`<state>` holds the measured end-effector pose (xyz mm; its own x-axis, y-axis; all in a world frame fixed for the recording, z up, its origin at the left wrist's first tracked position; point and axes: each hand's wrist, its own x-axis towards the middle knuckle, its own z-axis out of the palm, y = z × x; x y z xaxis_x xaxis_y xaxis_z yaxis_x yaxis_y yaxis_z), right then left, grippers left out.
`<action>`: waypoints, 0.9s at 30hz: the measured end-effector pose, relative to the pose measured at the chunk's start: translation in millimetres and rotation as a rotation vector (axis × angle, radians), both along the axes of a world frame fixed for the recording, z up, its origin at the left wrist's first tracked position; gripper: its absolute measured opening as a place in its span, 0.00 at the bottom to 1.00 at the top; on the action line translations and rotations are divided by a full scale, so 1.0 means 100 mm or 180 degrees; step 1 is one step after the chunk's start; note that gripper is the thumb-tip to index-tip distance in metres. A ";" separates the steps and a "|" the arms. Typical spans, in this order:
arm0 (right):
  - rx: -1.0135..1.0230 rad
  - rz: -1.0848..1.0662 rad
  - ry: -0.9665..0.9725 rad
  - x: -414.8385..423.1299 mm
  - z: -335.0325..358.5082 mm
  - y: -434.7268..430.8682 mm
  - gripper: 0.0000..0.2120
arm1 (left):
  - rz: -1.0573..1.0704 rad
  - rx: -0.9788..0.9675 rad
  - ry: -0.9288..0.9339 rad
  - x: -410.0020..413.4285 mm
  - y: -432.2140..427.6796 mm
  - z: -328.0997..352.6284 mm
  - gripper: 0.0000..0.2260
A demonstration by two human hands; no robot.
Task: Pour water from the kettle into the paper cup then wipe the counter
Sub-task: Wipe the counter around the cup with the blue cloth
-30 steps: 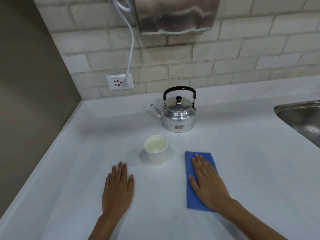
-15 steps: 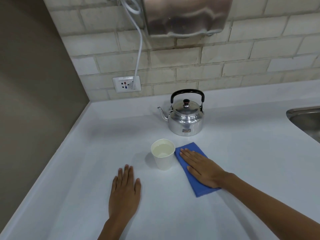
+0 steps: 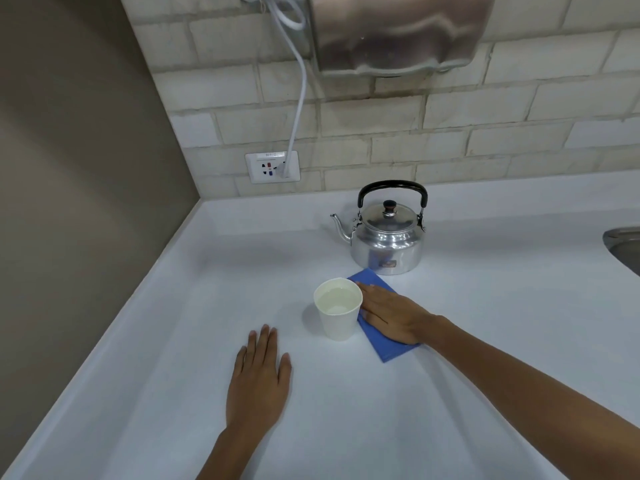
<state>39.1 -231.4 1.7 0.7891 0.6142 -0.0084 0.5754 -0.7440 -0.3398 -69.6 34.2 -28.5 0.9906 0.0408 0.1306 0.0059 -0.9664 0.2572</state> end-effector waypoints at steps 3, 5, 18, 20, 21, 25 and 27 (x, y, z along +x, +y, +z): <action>-0.0095 0.0167 -0.0106 -0.21 -0.09 -0.31 0.24 | 0.0005 0.0013 -0.0027 0.00 0.00 -0.01 0.25; -0.0082 0.0009 -0.0095 -0.30 -0.10 -0.57 0.24 | 0.0009 0.0049 -0.0055 0.00 0.00 -0.02 0.25; -0.0271 -0.0987 -0.0325 -0.28 -0.21 -0.28 0.25 | 0.0004 0.0173 0.0041 0.02 -0.01 -0.04 0.36; -0.0178 -0.0953 -0.0313 -0.29 -0.20 -0.42 0.25 | 0.0008 0.0101 0.0019 0.02 0.00 -0.04 0.29; -0.0140 -0.1083 -0.0296 -0.28 -0.18 -0.50 0.24 | 0.0005 0.0077 0.0032 0.03 0.00 -0.04 0.26; -0.0291 -0.1564 -0.0209 -0.28 -0.12 -0.60 0.25 | 0.0010 0.0109 0.0031 0.01 0.00 -0.01 0.25; -0.0385 -0.1622 -0.0268 -0.38 -0.13 -0.53 0.25 | 0.0013 0.0150 0.0033 0.01 -0.01 -0.01 0.25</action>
<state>1.4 -284.0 -10.8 0.9883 0.1512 0.0207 0.1522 -0.9674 -0.2024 -68.6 33.2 -29.6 0.9917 0.0389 0.1223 0.0123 -0.9773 0.2113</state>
